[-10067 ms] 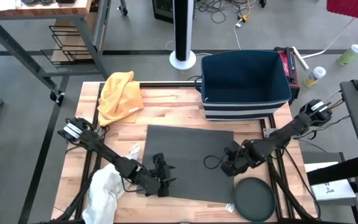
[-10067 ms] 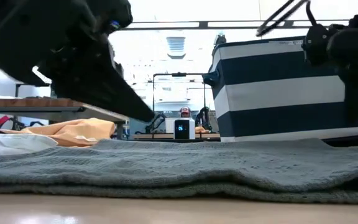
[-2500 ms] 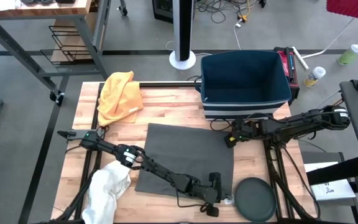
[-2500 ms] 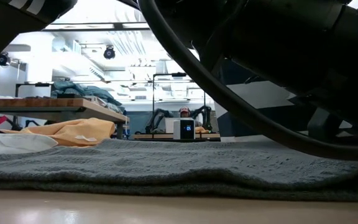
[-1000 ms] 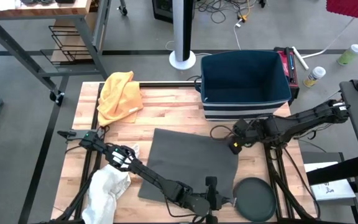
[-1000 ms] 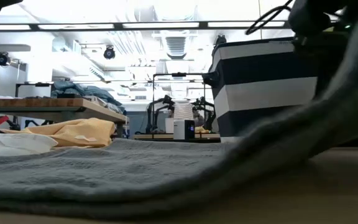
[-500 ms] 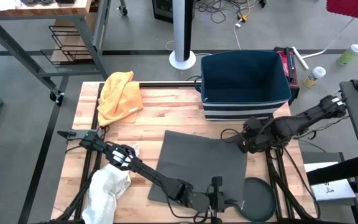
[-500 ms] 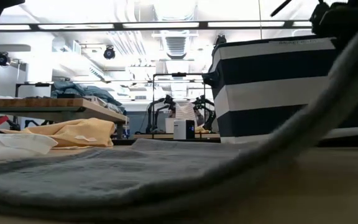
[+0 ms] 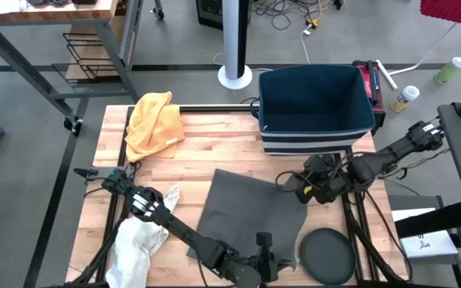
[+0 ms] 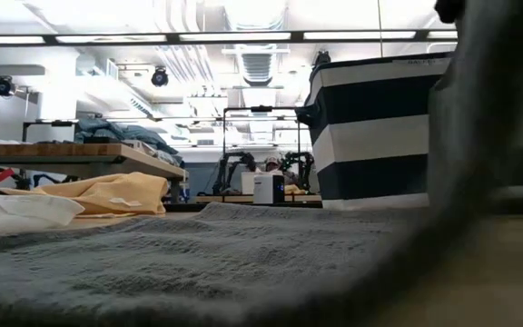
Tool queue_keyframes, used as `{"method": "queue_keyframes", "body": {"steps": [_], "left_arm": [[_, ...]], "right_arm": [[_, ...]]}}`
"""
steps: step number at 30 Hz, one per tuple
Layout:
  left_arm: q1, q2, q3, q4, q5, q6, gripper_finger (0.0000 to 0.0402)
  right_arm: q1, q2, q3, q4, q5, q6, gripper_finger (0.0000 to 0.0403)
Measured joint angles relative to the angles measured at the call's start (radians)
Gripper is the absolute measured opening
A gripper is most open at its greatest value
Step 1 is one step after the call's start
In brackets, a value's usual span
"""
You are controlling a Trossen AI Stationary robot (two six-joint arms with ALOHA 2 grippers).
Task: Fold kitchen towel into neat rectangle
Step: Fold the gray towel
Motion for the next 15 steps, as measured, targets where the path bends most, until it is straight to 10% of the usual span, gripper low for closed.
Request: {"method": "queue_keyframes", "body": {"steps": [15], "left_arm": [[0.037,-0.028,-0.437,0.852,-0.006,-0.192,0.0004]], "right_arm": [[-0.009,0.025,0.050,-0.162,0.029,0.095,0.0002]]}}
